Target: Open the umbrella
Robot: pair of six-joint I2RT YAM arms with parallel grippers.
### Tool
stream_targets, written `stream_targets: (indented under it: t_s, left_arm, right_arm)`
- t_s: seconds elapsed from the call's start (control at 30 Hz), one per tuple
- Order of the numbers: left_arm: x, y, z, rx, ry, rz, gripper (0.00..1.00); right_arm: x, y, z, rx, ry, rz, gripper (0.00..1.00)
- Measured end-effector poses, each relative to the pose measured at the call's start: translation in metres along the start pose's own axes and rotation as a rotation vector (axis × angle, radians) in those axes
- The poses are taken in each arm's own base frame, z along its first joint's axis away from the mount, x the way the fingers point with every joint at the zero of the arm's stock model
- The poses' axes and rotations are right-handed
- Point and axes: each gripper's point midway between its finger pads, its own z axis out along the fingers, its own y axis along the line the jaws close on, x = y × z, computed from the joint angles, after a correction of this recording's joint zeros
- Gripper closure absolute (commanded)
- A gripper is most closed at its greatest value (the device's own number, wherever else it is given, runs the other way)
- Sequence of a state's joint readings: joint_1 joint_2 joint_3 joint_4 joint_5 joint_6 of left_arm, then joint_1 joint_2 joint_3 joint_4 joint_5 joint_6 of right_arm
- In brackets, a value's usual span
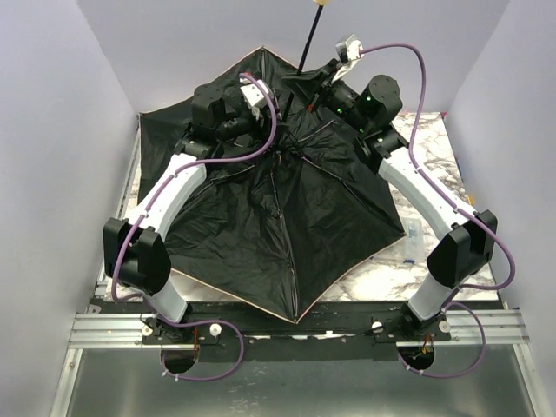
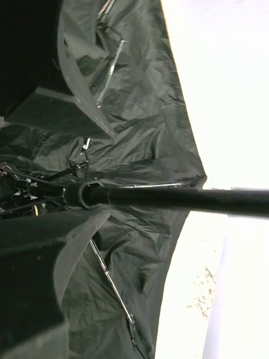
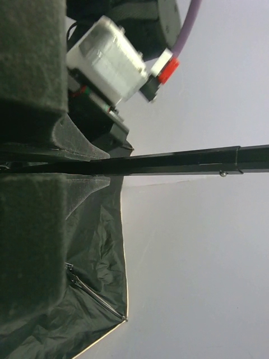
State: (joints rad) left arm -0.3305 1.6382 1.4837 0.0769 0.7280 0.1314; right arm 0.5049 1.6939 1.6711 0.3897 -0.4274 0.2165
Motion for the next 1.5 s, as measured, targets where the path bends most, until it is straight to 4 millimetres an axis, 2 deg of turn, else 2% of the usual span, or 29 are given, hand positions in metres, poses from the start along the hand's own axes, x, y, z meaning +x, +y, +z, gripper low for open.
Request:
stream_targets:
  t_s: [0.13, 0.27, 0.63, 0.83, 1.1, 1.5]
  left_arm:
    - [-0.026, -0.006, -0.001, 0.017, -0.037, 0.069, 0.61]
    - [-0.037, -0.011, 0.001, 0.028, -0.055, 0.112, 0.69]
    - [-0.011, -0.010, 0.006, 0.031, 0.014, 0.133, 0.81]
    - [-0.001, -0.008, 0.005, 0.029, 0.029, 0.141, 0.76]
    - [0.012, 0.000, 0.008, 0.026, 0.048, 0.156, 0.75]
    - [0.023, 0.022, 0.010, -0.001, 0.076, 0.124, 0.69]
  right_arm:
    - [0.002, 0.002, 0.000, -0.011, 0.003, 0.001, 1.00]
    - [0.002, 0.003, 0.000, -0.016, 0.003, 0.004, 1.00]
    - [0.004, 0.004, -0.001, -0.018, 0.013, 0.023, 1.00]
    - [0.010, 0.002, 0.000, -0.011, 0.041, 0.036, 1.00]
    - [0.017, -0.005, 0.006, 0.008, 0.070, 0.051, 1.00]
    - [0.021, -0.015, 0.012, 0.045, 0.091, 0.061, 1.00]
